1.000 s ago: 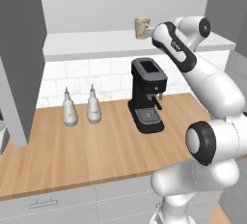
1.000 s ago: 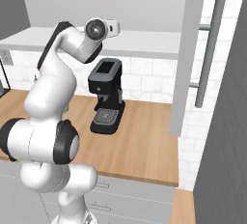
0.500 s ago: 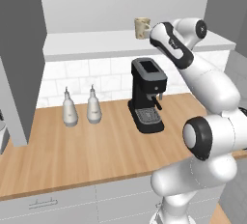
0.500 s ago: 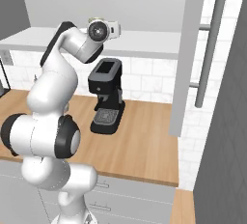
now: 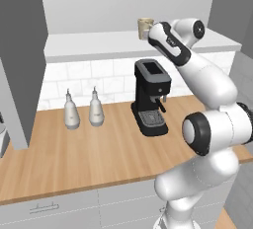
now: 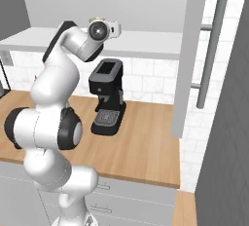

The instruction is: Gather all objects into one cabinet and sort the glasses and bowls to opposite sides.

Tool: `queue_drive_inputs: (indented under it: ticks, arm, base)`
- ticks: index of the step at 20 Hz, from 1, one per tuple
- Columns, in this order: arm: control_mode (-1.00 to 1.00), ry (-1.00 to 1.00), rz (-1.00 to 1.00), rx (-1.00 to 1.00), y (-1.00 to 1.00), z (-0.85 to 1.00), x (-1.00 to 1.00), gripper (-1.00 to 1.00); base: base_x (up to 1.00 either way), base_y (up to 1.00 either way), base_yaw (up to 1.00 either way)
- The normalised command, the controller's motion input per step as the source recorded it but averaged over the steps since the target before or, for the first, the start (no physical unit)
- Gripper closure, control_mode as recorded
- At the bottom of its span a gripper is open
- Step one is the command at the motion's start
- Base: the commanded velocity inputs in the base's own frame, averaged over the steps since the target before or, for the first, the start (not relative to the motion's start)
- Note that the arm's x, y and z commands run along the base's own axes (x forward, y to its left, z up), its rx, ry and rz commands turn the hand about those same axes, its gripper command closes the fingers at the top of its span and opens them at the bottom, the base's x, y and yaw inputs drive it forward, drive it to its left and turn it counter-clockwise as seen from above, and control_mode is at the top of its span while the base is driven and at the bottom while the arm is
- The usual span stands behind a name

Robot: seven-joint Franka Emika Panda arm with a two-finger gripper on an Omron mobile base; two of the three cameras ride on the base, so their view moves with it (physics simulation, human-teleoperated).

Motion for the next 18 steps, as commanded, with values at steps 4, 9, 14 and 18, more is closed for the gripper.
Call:
queue_drive_inputs:
  ticks: [4,9,14,18]
  arm:
    - [-1.00,0.00,0.00,0.00,0.01,-0.01,0.09,-1.00]
    - [-1.00,0.00,0.00,0.00,0.06,0.00,0.00,-1.00]
    - [-1.00,0.00,0.00,0.00,0.09,0.00,0.01,-1.00]
    - [-1.00,0.00,0.00,0.00,0.06,-0.06,0.00,1.00]
  base:
    - [0.00,0.00,0.00]
    - [0.00,0.00,0.00]
    - [0.00,0.00,0.00]
    - [0.00,0.00,0.00]
